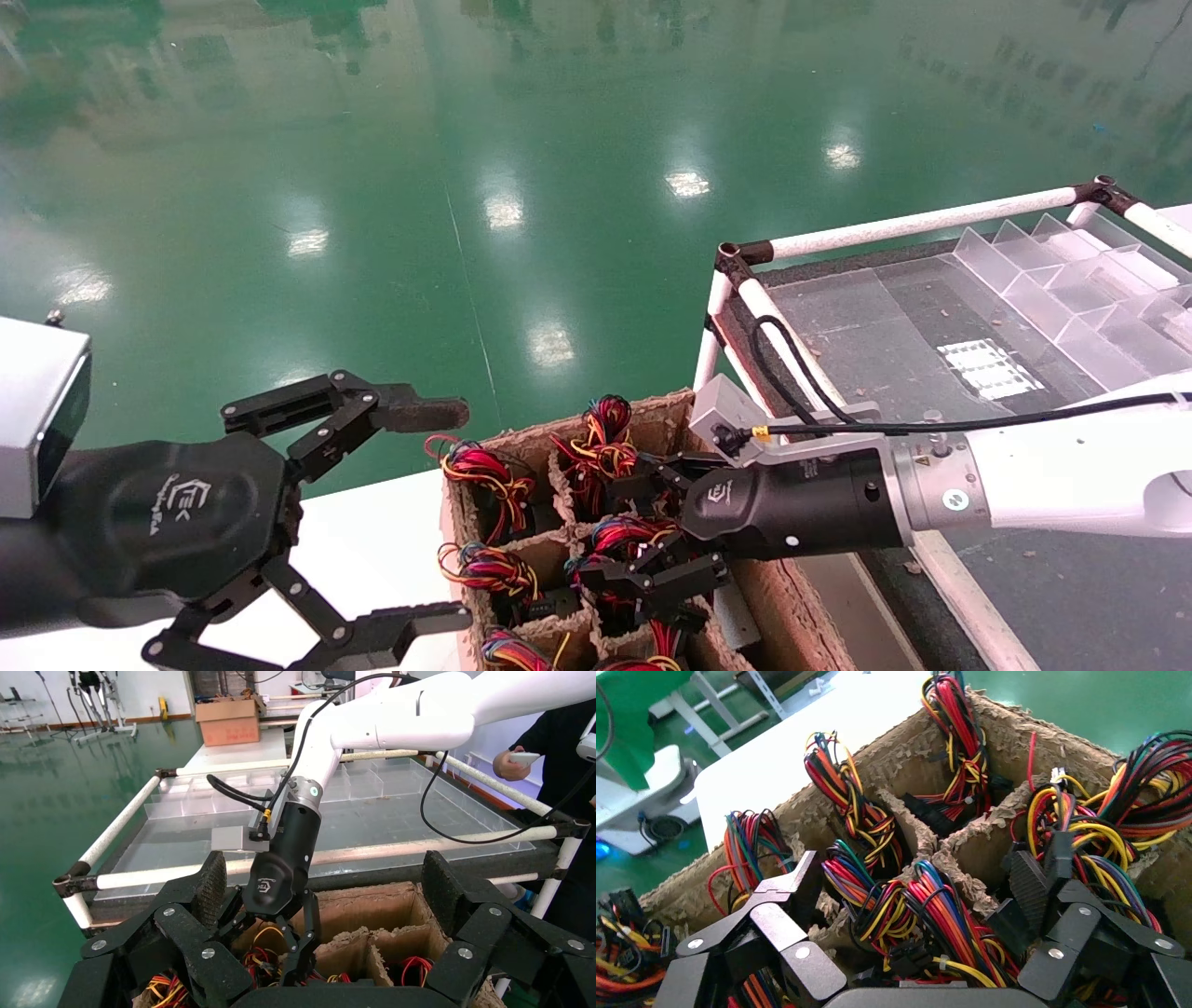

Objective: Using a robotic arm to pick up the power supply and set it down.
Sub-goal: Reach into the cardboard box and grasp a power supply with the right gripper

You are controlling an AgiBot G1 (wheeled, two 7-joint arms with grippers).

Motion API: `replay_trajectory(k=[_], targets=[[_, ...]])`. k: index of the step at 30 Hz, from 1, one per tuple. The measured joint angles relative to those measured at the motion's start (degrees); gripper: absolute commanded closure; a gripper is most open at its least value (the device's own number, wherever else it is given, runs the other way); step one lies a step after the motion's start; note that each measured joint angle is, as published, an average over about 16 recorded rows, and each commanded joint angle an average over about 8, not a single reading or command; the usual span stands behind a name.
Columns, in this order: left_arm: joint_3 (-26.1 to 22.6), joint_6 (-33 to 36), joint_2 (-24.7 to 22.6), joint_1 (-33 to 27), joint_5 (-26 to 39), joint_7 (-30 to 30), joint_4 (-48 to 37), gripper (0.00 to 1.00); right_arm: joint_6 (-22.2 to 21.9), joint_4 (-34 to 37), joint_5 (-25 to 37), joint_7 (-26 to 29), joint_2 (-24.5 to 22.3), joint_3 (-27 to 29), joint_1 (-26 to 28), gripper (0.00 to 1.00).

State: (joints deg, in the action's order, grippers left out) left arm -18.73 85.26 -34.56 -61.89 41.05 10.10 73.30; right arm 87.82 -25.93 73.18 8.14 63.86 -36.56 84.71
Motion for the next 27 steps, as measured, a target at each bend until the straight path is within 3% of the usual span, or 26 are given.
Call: replay_trajectory(k=[27], targets=[[-0.07, -0.03, 0.03, -0.02, -0.05, -0.04, 0.00, 0.00, 1.91, 12.97, -1.26, -5.94, 0.84, -0.31, 2.69, 1.00]])
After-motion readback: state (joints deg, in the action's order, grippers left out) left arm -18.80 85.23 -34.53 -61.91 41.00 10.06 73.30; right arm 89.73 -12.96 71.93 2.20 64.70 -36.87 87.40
